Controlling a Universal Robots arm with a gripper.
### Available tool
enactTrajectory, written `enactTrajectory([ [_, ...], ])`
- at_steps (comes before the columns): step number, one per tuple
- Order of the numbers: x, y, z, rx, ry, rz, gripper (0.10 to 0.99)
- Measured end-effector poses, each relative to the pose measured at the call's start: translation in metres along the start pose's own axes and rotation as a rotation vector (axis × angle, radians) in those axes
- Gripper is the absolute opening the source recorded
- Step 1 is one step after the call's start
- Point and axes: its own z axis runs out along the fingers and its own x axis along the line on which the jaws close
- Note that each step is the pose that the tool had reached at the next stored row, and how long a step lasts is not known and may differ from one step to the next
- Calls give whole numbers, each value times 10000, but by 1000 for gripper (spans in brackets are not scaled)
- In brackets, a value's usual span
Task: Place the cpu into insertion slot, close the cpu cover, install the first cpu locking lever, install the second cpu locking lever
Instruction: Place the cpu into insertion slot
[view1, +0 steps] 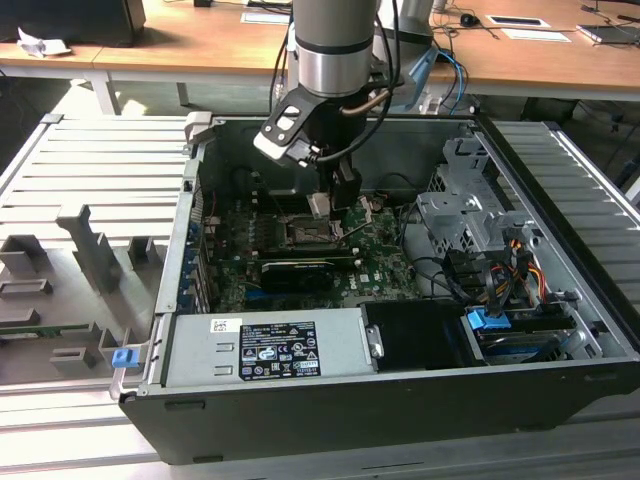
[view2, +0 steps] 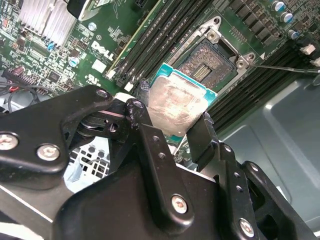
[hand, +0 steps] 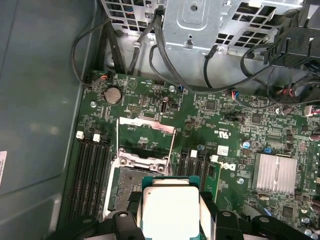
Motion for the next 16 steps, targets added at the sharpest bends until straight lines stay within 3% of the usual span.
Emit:
enactTrajectory([
  [12, 1, -9, 25, -11, -51, 553, 541],
  [16, 13, -15, 94, -8, -73, 771, 541],
])
